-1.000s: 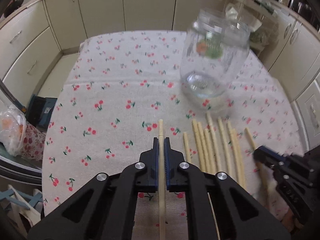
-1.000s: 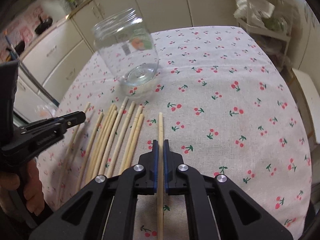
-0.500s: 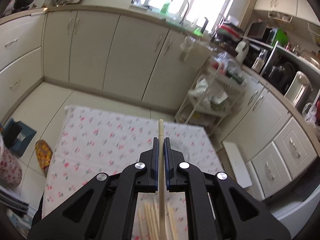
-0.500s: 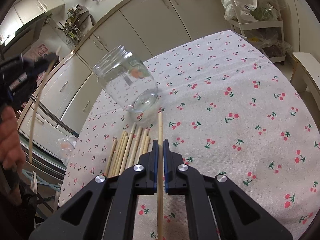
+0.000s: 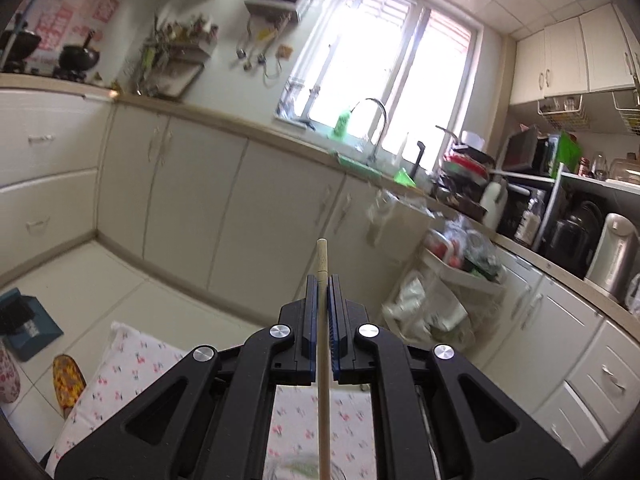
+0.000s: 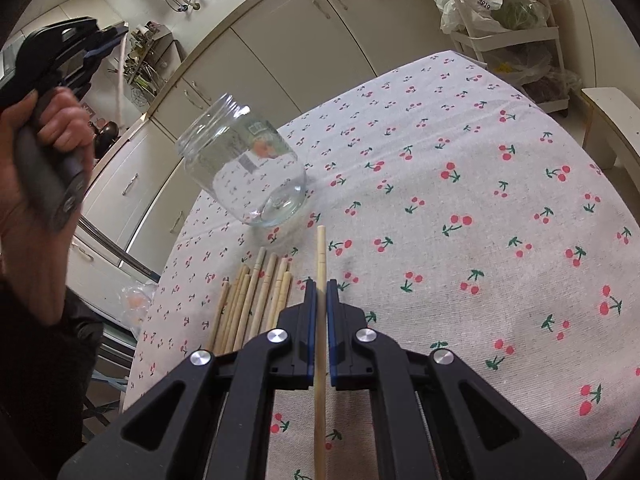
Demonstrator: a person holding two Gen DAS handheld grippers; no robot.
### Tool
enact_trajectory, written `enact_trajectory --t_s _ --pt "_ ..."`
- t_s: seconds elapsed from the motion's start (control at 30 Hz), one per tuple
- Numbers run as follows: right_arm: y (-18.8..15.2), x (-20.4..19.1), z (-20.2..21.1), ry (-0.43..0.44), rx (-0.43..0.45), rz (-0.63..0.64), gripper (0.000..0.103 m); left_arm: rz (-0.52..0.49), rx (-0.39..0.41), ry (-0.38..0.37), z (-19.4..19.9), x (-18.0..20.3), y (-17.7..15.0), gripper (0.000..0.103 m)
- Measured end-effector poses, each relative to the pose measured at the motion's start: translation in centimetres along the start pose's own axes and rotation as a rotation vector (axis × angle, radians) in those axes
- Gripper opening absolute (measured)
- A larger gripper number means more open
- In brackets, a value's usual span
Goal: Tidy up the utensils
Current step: 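Drop the chopstick into the glass jar with the left gripper while the right holds its own, then carry the chopstick over the glass jar with the right gripper and open it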
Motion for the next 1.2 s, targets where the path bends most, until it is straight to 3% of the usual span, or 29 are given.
enact_trajectory --t_s 0.3,0.57,0.8,1.07,1.13,1.2 --pt "0.0 0.2 -0.1 0.018 -0.008 -0.008 0.006 -0.005 0.023 0.042 -3.9 -0.4 -2.0 0.005" --pt "0.1 0.5 -0.1 0.026 -0.009 -0.03 0.006 -0.071 0.019 0.049 -3.7 -0.8 -5.2 0.005" --pt "0.1 0.8 0.1 0.029 -0.005 -0.048 0.006 -0.118 -0.029 0.041 -2.6 -1.2 -7.2 0.005" --pt "0.3 0.9 0.1 0.02 -0.002 -0.053 0.006 -0.176 -0.15 0.027 -0.9 -2.1 -9.8 0.006" --pt "0.3 0.9 0.0 0.017 -0.006 -0.054 0.006 -0.18 -0.174 0.023 -0.2 -2.4 -10.1 0.012" --pt "0.3 1.0 0.0 0.015 -0.012 -0.062 0.006 -0.179 -0.193 0.024 0.5 -2.9 -10.3 0.033"
Point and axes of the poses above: each gripper's, at about its wrist camera, not at the fingertips, and z roughly against the way its jaws point, x to its right, y to its top, the point moved 4 cm from there along -z, roughly the way its jaws point, and after that the axes turned 4 degrees about z, right-handed, at the moved point
